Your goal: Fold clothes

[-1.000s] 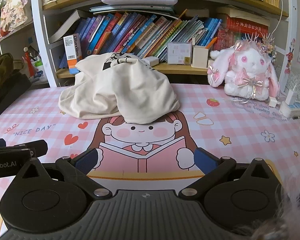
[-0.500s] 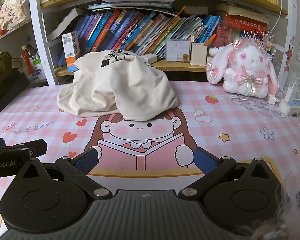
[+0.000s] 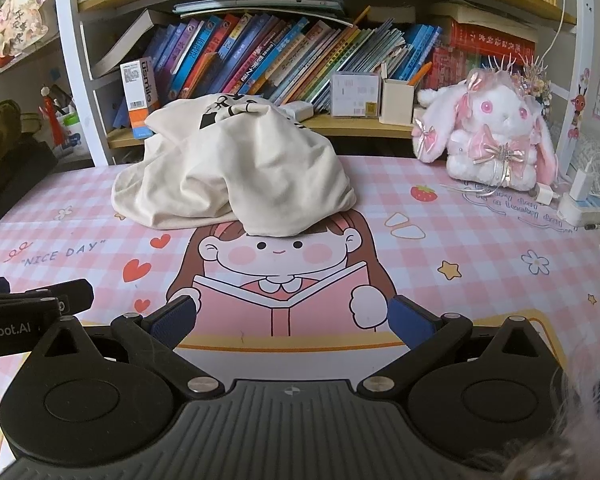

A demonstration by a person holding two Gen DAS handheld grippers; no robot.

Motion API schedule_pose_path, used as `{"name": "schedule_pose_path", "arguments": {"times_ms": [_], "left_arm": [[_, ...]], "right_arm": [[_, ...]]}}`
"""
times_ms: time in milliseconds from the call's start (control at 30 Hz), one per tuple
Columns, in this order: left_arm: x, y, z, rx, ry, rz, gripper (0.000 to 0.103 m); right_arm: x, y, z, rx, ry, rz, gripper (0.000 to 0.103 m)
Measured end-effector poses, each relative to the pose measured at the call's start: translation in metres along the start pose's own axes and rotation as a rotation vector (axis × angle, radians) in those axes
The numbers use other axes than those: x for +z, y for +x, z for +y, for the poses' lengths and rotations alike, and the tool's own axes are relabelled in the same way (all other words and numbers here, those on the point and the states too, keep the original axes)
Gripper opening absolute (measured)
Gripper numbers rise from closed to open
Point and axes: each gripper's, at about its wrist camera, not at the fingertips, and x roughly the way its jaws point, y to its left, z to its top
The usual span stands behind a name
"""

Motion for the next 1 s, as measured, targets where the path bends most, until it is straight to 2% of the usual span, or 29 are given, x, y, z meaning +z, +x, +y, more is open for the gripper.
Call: {"name": "schedule_pose_path", "arguments": {"times_ms": [933, 1000], "left_arm": [[-0.0015, 0.0004, -0.0018, -0.024, 0.014, 0.014, 0.103], [-0.0012, 0.0008, -0.0023, -0.009, 0.02, 0.015, 0.103]], "right_arm": [[-0.0039, 0.0022, -0.0039, 0.003, 0.018, 0.013, 0.103], [-0.0044, 0.0027, -0.0046, 0.008, 0.021, 0.016, 0.103]]}}
